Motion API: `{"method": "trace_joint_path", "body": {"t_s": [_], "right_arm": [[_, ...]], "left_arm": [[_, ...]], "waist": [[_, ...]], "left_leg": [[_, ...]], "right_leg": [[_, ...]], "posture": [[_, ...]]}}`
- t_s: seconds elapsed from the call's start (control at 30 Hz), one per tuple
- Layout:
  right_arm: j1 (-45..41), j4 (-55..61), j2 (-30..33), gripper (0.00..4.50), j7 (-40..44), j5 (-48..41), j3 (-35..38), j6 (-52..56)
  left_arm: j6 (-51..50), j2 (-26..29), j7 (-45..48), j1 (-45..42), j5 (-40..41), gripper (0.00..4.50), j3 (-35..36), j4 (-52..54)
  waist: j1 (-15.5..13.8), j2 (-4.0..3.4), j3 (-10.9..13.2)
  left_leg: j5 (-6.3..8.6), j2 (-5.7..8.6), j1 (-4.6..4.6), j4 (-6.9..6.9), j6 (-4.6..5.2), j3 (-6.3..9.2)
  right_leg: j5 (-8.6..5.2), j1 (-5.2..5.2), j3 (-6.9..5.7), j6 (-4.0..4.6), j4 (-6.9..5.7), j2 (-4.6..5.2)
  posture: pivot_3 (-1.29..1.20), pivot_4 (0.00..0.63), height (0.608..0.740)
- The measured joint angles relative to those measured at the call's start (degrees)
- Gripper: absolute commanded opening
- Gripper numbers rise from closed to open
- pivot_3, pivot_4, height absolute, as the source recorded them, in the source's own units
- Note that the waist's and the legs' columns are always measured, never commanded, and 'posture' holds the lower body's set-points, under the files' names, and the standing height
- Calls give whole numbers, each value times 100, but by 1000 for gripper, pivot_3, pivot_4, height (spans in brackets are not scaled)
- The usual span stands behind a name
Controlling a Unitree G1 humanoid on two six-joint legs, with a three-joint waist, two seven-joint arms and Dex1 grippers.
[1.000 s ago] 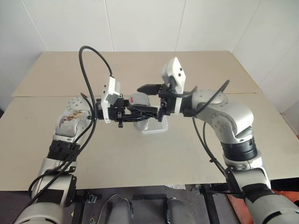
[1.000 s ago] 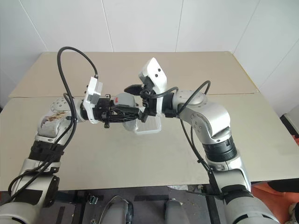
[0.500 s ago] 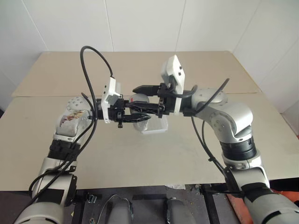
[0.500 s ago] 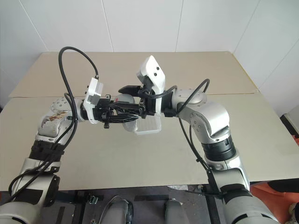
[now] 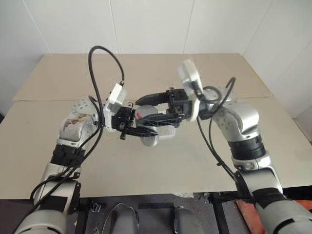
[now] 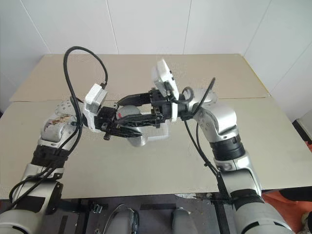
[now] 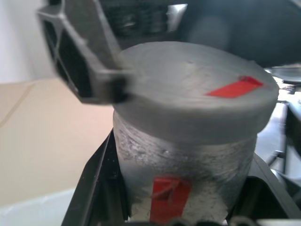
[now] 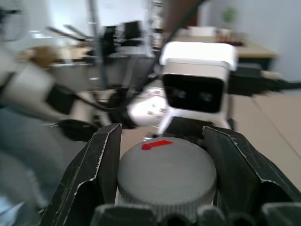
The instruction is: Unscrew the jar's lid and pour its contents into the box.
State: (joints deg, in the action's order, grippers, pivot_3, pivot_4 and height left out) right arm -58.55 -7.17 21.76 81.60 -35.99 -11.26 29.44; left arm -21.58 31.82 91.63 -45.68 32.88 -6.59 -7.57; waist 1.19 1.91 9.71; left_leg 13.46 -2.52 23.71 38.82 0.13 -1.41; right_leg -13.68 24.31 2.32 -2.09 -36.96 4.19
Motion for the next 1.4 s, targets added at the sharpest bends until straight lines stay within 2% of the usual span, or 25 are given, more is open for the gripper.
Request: {"method": "trace_joint_path", "body": {"t_s": [0.03,0.17,0.23,0.37,0.5,0.6,0.73,0.87,1.07,1.2,1.4], "right_arm": [[-169,-312,28,2712,347,-111,-122,-176],[-514,-948,170,2712,683,-434,-694,-727],[-592,-1177,144,3423,723,-466,-823,-1000],[-415,-1332,111,4482,672,-62,-673,-1199],[262,-606,311,4482,23,54,-128,-1177],[738,355,510,4482,-1116,295,303,-857],[1100,1512,509,4482,-2272,303,488,-124],[1155,2290,325,4482,-3058,217,459,538],[804,2349,-142,4482,-3979,801,-222,1109],[630,2097,-460,4482,-4350,1090,-381,1253],[607,1864,-590,4482,-4401,1166,-399,1256]], "left_arm": [[-38,53,32,-41,97,1955,-107,61],[-85,297,26,-81,261,1955,-352,118],[-60,342,23,-81,241,1955,-362,66],[-34,351,-25,-81,250,1955,-59,-13],[-32,514,-229,175,212,1955,251,-23],[16,532,-589,493,30,1955,438,-85],[34,518,-979,594,-133,1955,576,-146],[42,414,-1235,597,-211,1955,610,-154],[42,259,-1289,595,-251,1955,595,-162],[43,243,-1261,592,-259,1955,589,-192],[42,261,-1268,591,-358,1955,595,-232]], "waist": [[4,-1,0],[20,-2,1],[14,-2,1],[-17,-2,1],[-44,-2,2],[-46,-3,2],[-34,-3,2],[-29,-3,2],[-27,-3,2],[-29,-3,2],[-30,-3,2]], "left_leg": [[0,-1,-2,0,0,0],[0,-3,-2,-3,0,1],[0,-3,-1,-2,0,1],[0,-3,3,-1,0,1],[0,-2,8,-2,0,4],[0,-2,10,-2,0,4],[0,-3,6,-2,-1,4],[0,-2,6,-1,-1,3],[0,-1,8,-2,-1,3],[0,-1,8,-1,-1,3],[0,-1,9,-2,0,3]], "right_leg": [[0,0,0,0,-5,0],[0,1,-1,0,-11,0],[0,2,-1,0,-10,0],[0,3,-3,0,-12,0],[0,5,-5,0,-16,5],[0,8,-6,0,-15,5],[0,9,-6,0,-11,2],[0,7,-4,0,-11,3],[0,9,-5,0,-12,2],[0,8,-5,0,-11,3],[0,7,-6,0,-12,3]], "posture": [[0,150,740],[0,150,740],[0,150,740],[0,150,740],[0,150,740],[0,150,740],[0,150,740],[0,150,740],[0,150,740],[0,150,740],[0,150,740]]}}
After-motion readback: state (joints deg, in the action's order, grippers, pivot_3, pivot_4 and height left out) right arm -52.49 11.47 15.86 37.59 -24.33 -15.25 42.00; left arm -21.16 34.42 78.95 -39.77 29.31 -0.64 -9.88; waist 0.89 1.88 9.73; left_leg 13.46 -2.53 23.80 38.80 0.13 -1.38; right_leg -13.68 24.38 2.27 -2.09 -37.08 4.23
